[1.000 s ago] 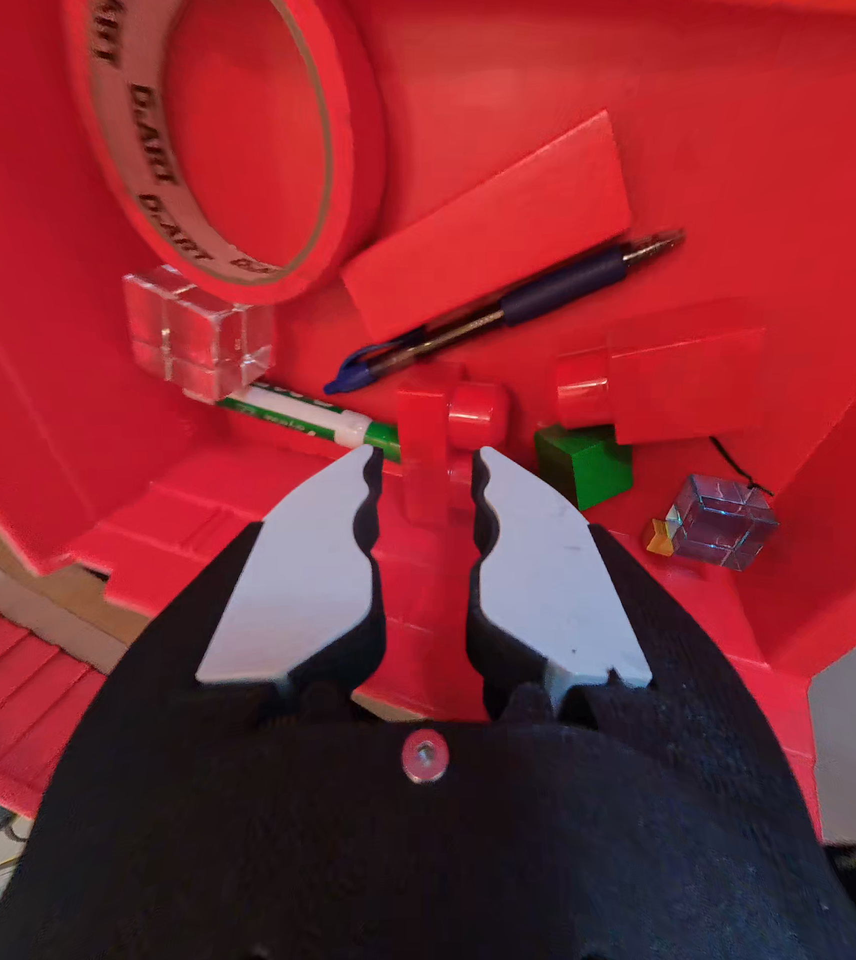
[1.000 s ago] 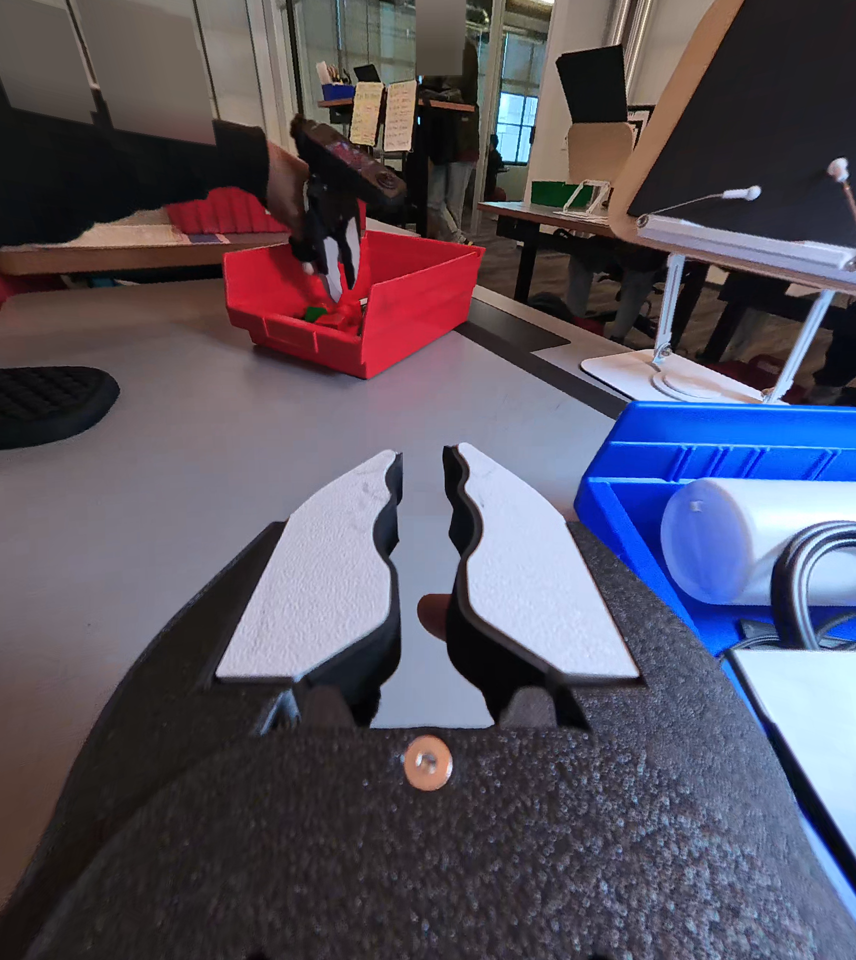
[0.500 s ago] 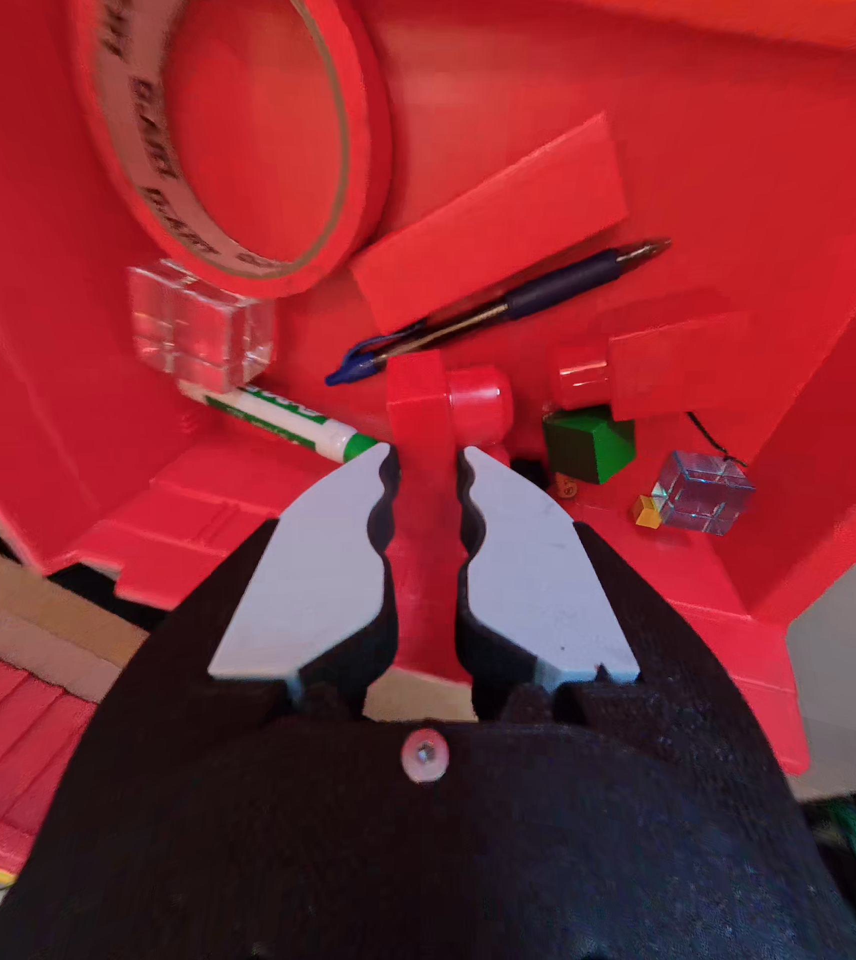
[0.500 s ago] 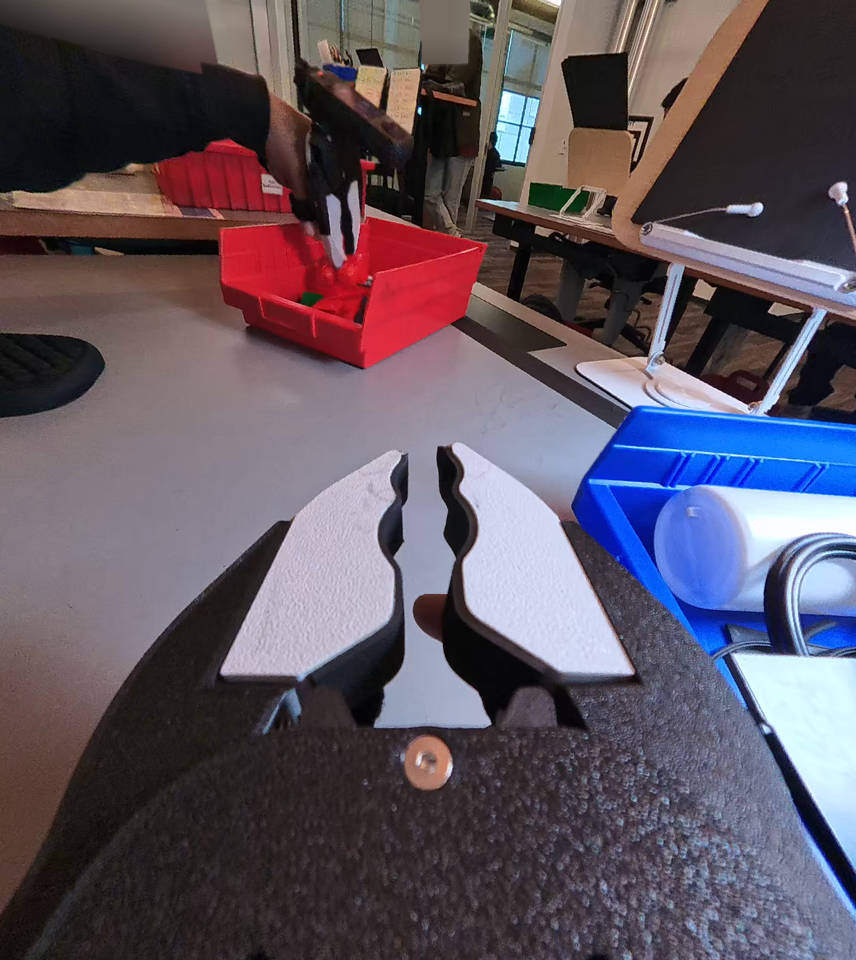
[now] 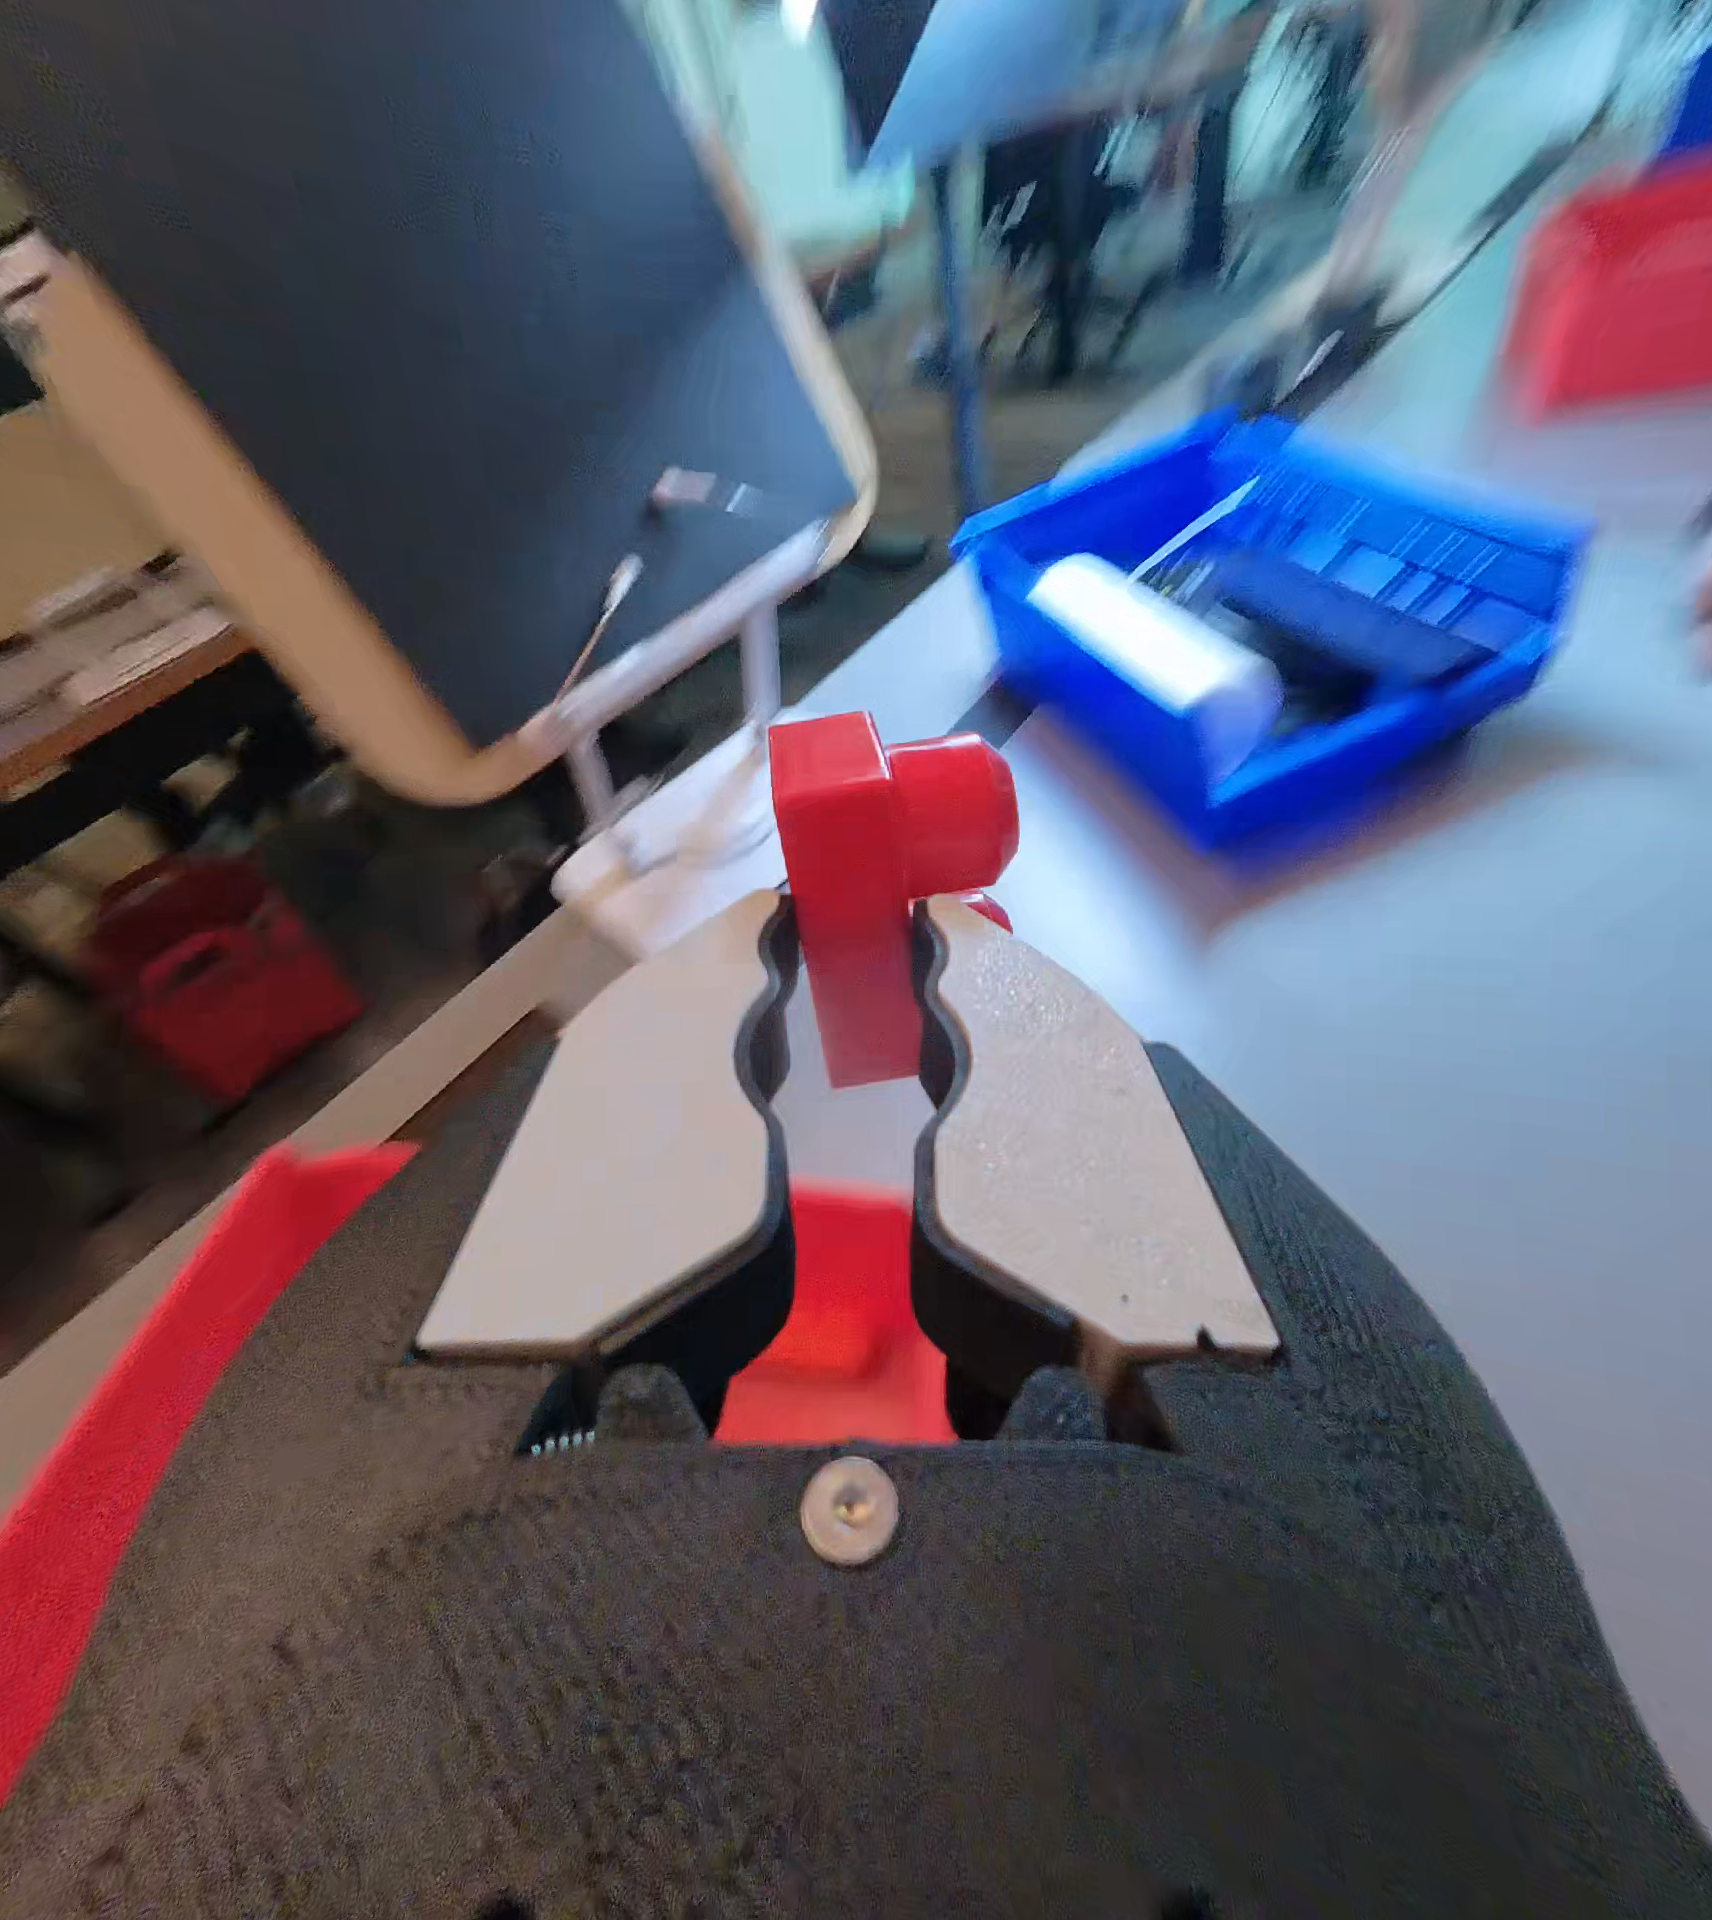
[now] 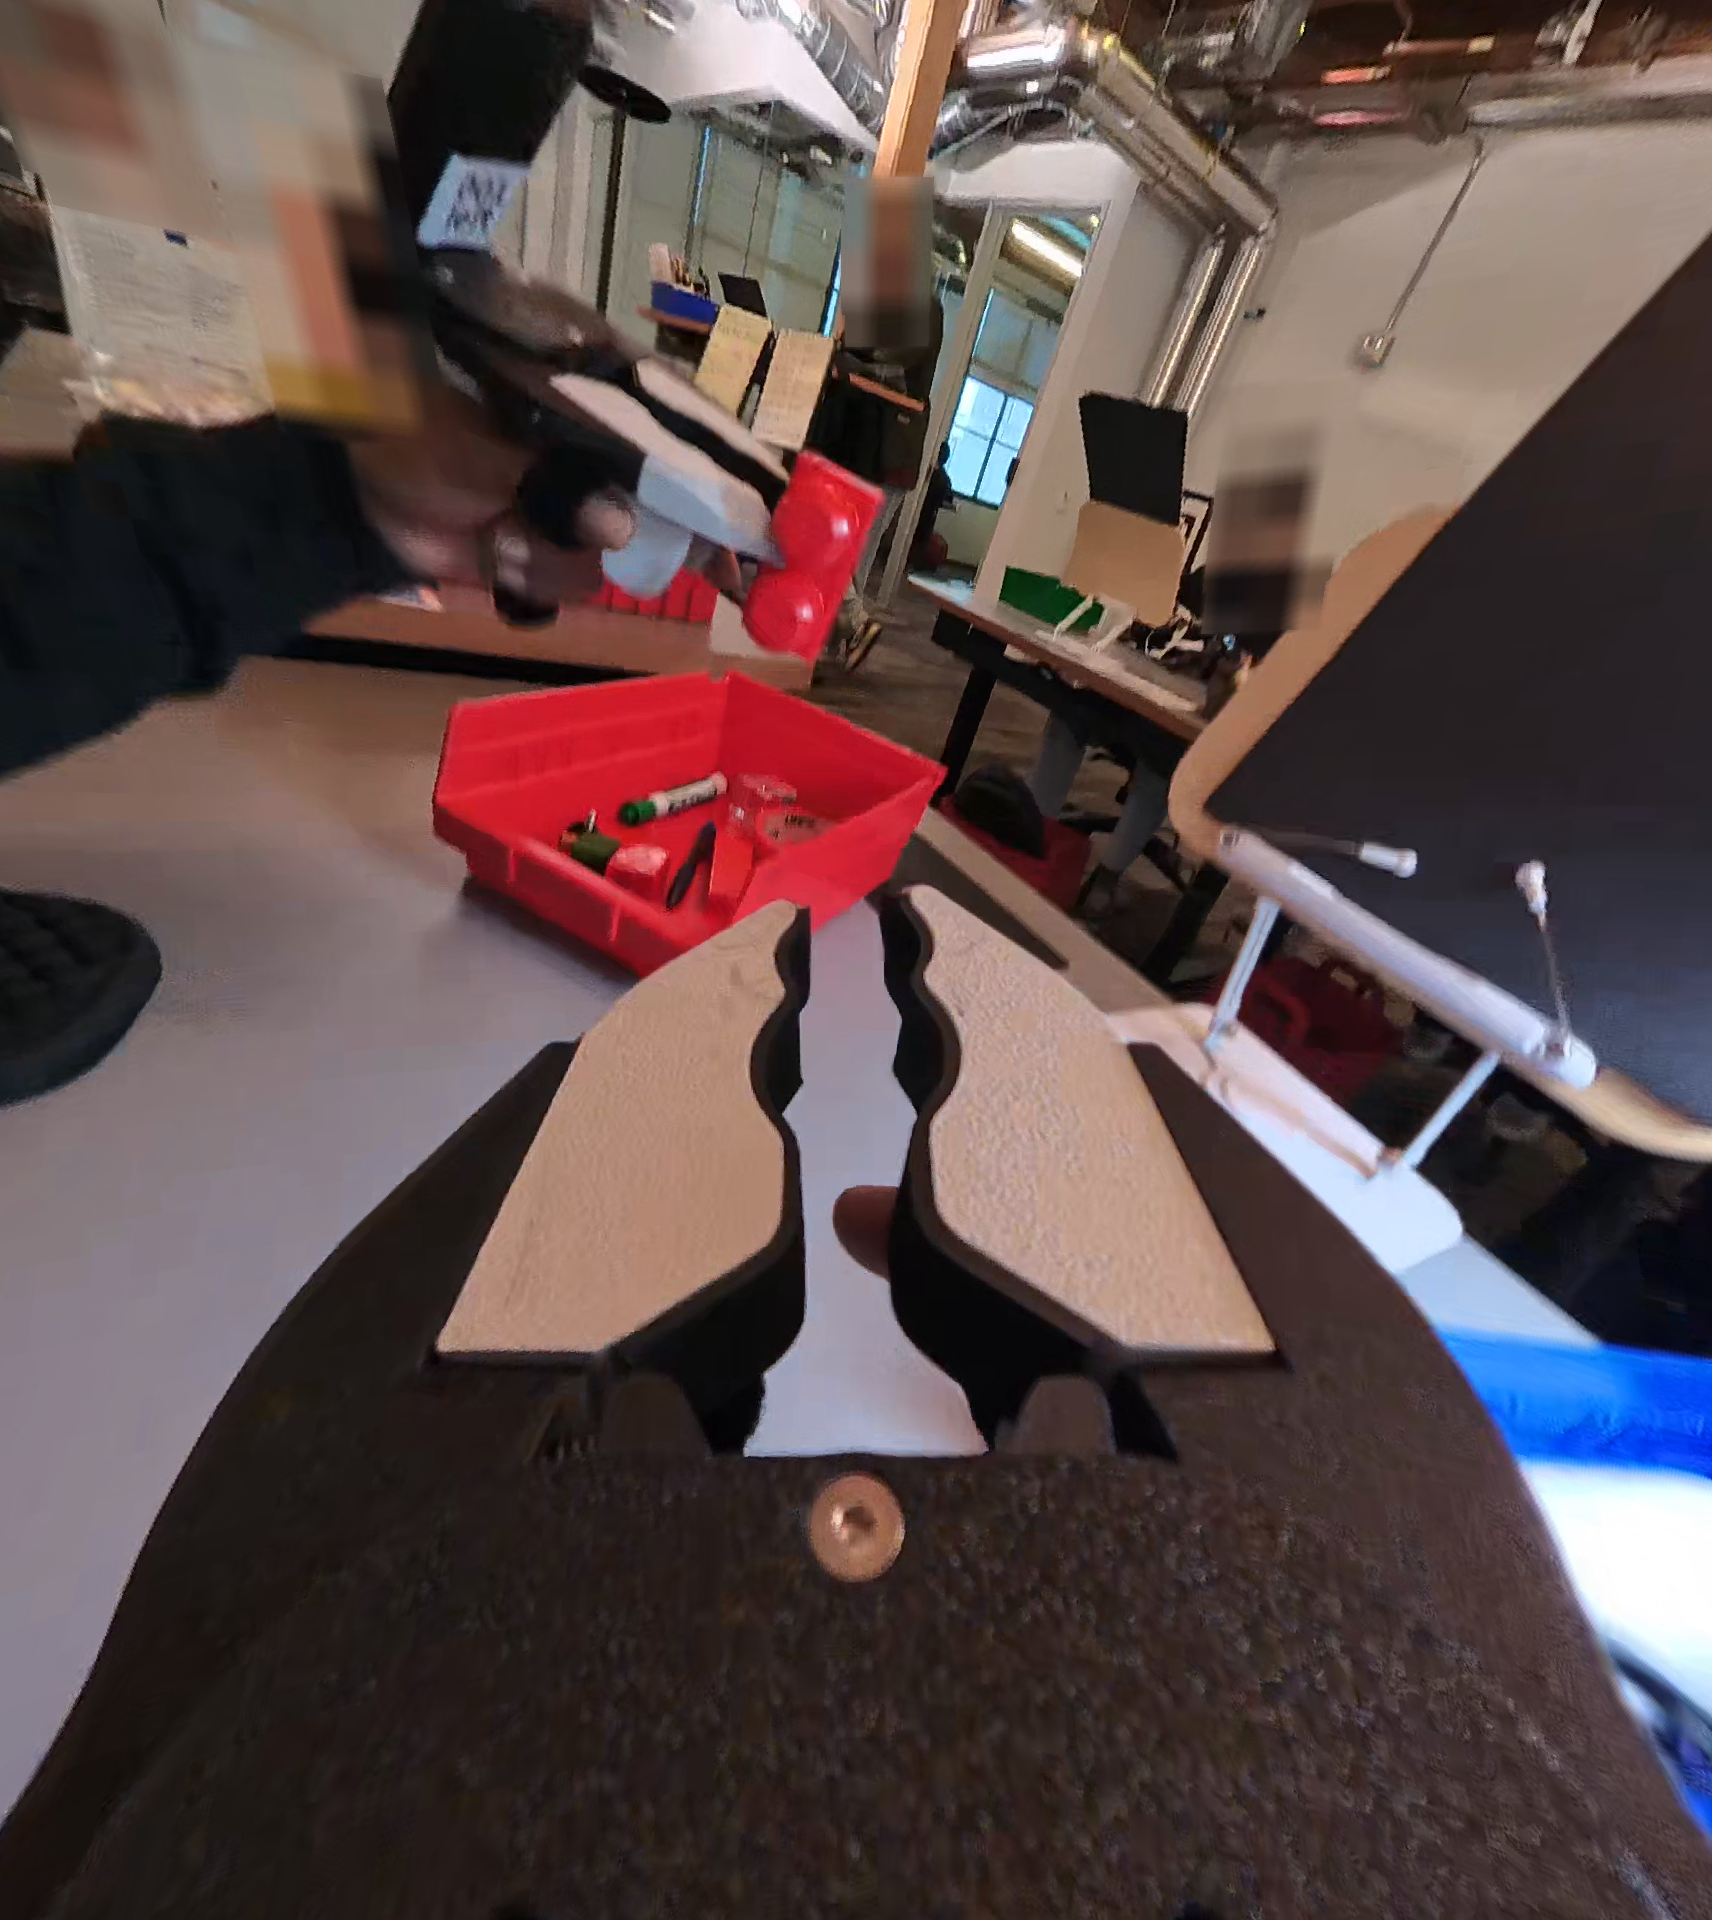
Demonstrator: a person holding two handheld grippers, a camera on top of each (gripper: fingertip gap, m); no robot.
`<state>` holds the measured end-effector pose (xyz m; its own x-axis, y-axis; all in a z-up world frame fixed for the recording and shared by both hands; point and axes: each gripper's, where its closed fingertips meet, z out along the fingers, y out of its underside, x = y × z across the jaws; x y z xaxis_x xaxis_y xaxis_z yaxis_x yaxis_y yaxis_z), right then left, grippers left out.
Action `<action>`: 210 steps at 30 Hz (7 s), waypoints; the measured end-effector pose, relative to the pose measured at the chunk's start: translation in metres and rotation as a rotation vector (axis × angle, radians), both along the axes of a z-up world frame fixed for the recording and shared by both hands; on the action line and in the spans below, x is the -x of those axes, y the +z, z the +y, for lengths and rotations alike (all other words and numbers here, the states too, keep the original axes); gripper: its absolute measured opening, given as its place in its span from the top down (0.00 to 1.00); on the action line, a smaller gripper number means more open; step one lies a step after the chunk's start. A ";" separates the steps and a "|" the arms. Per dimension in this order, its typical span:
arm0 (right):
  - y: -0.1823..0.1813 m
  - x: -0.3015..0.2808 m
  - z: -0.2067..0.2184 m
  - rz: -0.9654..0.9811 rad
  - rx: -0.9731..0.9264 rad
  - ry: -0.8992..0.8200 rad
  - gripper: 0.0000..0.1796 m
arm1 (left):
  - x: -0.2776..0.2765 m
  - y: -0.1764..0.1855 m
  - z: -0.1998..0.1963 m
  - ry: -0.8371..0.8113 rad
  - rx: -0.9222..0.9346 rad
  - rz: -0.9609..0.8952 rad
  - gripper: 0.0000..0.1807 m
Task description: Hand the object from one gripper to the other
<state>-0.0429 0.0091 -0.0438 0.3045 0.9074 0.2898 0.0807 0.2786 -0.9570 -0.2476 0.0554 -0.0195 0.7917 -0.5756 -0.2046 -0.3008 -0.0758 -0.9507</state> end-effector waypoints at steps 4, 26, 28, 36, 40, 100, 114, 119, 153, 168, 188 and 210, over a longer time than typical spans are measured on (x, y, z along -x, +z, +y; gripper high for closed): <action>0.056 0.032 0.000 0.038 -0.053 0.014 0.89 | -0.071 0.043 -0.018 -0.233 0.028 -0.498 0.89; 0.055 0.044 0.025 0.040 -0.201 -0.123 0.80 | -0.144 0.032 -0.024 -0.439 0.205 -1.021 0.86; 0.050 0.038 0.026 -0.007 -0.061 -0.019 0.80 | -0.135 0.031 -0.026 -0.408 0.102 -0.841 0.82; 0.028 0.025 -0.009 -0.076 0.344 0.489 0.80 | -0.156 0.011 -0.061 -0.548 0.021 -0.377 0.72; 0.028 0.027 -0.019 -0.068 0.381 0.564 0.80 | -0.166 0.001 -0.062 -0.570 0.057 -0.355 0.79; 0.023 0.039 0.005 -0.127 -0.256 0.199 0.59 | -0.166 0.001 -0.054 -0.520 0.167 -0.455 0.76; -0.002 0.051 -0.020 -0.211 0.492 0.468 0.59 | -0.168 -0.026 -0.062 -0.387 -0.282 0.310 0.65; 0.003 0.051 -0.018 -0.174 0.571 0.472 0.59 | -0.172 -0.022 -0.068 -0.405 -0.392 0.361 0.77; 0.047 0.036 0.021 -0.078 -0.576 -0.190 0.97 | -0.141 0.025 -0.039 -0.402 -0.009 -0.634 0.84; -0.015 0.047 0.062 -0.516 -0.732 -0.380 0.97 | -0.137 -0.024 -0.018 -0.003 -0.363 0.443 0.88; -0.037 0.058 0.059 -0.592 -0.785 -0.320 0.99 | -0.123 -0.067 0.003 0.056 -0.402 0.882 1.00; 0.010 0.048 0.036 -0.086 -0.243 -0.004 0.91 | -0.127 -0.033 -0.007 -0.037 -0.403 0.430 0.98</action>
<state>-0.0911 0.0454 -0.0343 0.2729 0.8067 0.5242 0.1605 0.4991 -0.8516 -0.1205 0.0480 -0.0529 0.5699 -0.4117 -0.7112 -0.6614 0.2837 -0.6943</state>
